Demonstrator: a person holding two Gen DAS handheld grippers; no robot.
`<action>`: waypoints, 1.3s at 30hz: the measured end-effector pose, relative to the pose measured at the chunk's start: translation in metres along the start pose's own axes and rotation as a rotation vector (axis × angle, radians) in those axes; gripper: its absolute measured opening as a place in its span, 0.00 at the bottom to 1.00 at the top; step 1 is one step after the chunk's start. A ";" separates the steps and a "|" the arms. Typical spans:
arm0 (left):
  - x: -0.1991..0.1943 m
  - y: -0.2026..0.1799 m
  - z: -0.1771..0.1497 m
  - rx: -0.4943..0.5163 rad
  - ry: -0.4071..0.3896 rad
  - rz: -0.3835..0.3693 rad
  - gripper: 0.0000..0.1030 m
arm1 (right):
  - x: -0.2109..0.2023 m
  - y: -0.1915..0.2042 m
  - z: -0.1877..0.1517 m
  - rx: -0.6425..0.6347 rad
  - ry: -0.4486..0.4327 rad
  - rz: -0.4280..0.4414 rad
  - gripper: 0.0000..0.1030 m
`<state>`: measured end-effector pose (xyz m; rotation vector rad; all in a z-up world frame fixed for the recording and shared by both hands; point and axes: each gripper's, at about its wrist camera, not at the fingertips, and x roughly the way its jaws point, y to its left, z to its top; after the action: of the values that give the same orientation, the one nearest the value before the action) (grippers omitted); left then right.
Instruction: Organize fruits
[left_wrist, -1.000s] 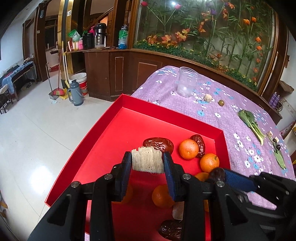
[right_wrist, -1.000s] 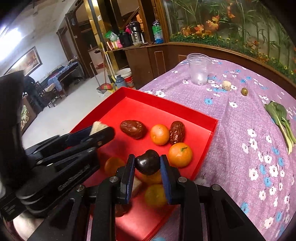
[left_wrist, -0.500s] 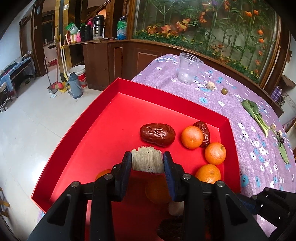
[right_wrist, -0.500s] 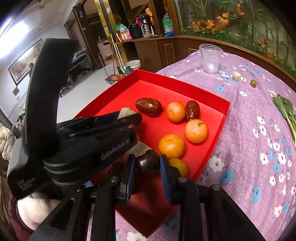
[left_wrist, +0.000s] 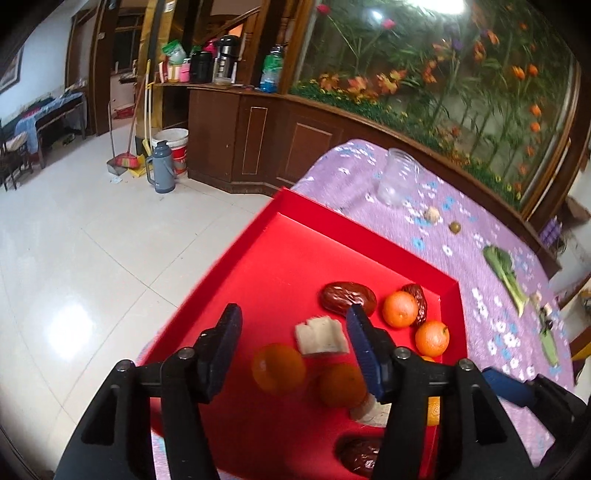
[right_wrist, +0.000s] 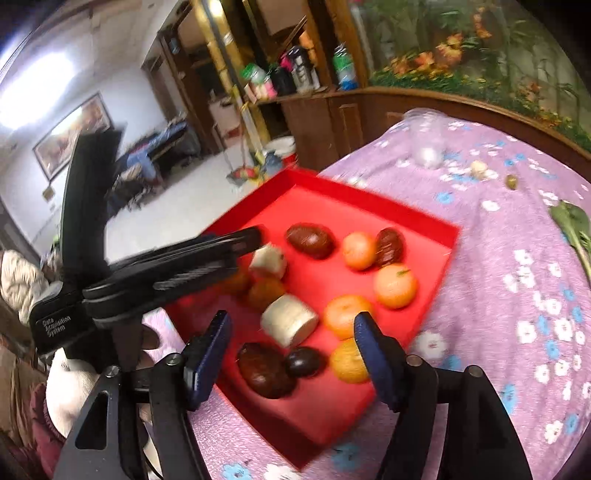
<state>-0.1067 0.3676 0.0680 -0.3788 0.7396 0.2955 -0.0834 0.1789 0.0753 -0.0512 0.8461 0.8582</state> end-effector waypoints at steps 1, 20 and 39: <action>-0.002 0.002 0.000 -0.006 0.004 -0.008 0.58 | -0.006 -0.007 0.001 0.018 -0.014 -0.010 0.72; 0.029 -0.073 0.000 0.295 0.127 0.087 0.67 | -0.056 -0.083 -0.035 0.228 -0.085 -0.108 0.72; 0.016 -0.106 -0.010 0.379 0.079 0.126 0.71 | -0.068 -0.101 -0.049 0.274 -0.101 -0.128 0.73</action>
<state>-0.0599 0.2705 0.0749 0.0155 0.8793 0.2530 -0.0699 0.0494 0.0596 0.1748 0.8496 0.6138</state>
